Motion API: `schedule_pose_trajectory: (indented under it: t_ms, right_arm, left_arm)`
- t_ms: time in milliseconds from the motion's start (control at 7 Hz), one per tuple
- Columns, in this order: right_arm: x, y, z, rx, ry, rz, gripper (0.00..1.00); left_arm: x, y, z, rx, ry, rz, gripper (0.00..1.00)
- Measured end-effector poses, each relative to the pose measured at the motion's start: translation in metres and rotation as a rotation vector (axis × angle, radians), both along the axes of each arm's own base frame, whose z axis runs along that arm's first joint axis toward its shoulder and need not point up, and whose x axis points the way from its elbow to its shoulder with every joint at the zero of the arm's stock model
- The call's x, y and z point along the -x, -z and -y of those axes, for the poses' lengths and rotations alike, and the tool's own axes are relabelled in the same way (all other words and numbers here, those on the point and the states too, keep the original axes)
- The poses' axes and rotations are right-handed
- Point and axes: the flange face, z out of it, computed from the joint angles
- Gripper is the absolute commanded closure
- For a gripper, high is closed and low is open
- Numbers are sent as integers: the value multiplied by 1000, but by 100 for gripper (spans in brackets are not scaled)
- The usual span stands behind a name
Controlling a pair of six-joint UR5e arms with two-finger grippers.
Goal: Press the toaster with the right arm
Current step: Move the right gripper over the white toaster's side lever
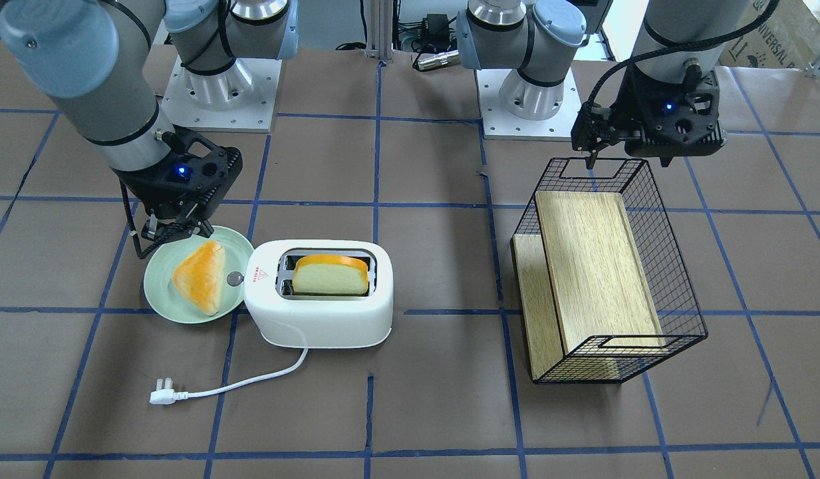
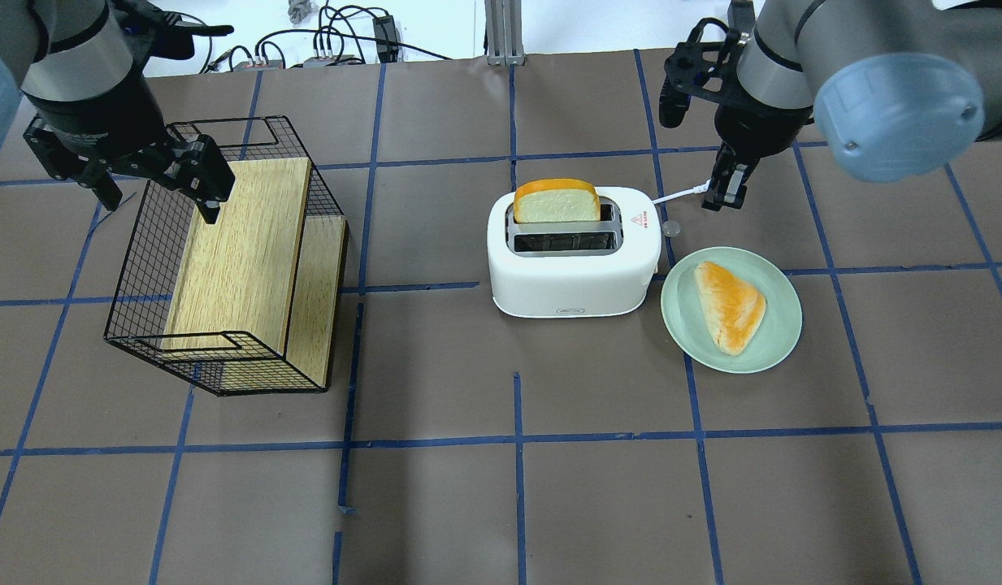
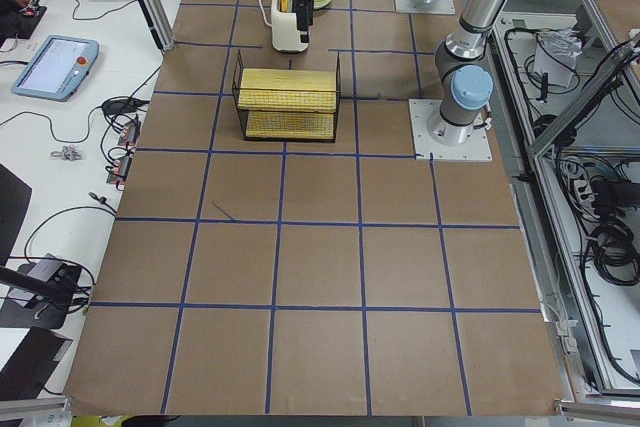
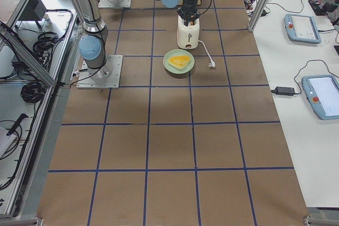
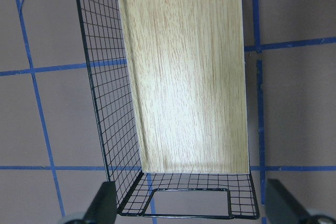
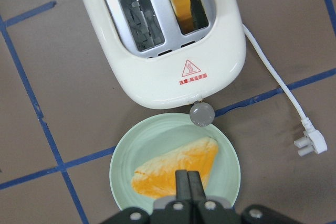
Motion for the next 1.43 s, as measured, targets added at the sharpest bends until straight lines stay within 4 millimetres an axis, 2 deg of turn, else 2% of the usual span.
schedule_pose_trajectory:
  t_ms: [429,714,1000,1429]
  right_arm:
    - [0,24,12,18,-281,6,93]
    - [0,39,22,28,-383,3,93]
    - [0,43,23,43,-378,-1,93]
    - [-9,51,21,33,-244,2,93]
  left_arm:
    - [0,0,0,0,0,0,0]
    - [0,0,0,0,0,0,0]
    - [0,0,0,0,0,0,0]
    - [0,0,0,0,-1,0,0]
